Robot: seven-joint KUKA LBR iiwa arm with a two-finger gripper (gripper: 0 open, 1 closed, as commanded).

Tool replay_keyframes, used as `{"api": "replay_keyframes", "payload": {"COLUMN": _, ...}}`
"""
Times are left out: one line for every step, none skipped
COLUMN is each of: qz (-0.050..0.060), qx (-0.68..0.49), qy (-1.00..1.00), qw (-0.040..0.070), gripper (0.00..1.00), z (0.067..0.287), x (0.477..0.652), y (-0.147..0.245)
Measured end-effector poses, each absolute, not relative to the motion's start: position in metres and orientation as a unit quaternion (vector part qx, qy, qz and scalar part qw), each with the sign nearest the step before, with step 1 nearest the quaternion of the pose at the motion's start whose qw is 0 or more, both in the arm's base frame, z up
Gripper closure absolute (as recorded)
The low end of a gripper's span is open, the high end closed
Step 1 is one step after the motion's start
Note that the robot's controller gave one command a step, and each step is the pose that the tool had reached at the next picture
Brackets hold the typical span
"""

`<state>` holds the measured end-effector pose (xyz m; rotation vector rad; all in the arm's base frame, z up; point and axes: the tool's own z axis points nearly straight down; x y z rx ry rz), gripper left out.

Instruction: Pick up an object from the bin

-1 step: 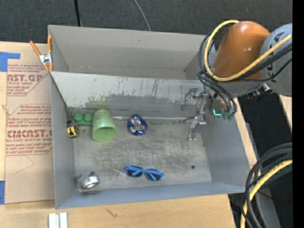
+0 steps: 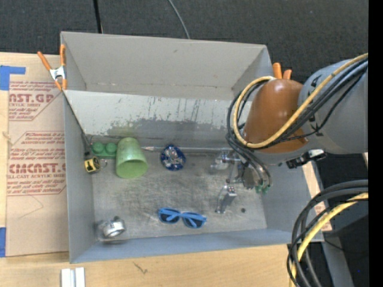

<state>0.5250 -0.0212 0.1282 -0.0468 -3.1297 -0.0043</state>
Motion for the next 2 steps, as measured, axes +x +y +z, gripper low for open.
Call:
{"api": "replay_keyframes", "payload": {"qz": -0.001, "qx": 0.118, "qy": -0.993, "qw": -0.002, "gripper": 0.0, "z": 0.081, "x": 0.488, "y": 0.038}}
{"api": "replay_keyframes", "payload": {"qz": 0.0, "qx": 0.263, "qy": -0.965, "qw": -0.002, "gripper": 0.0, "z": 0.131, "x": 0.498, "y": 0.047}}
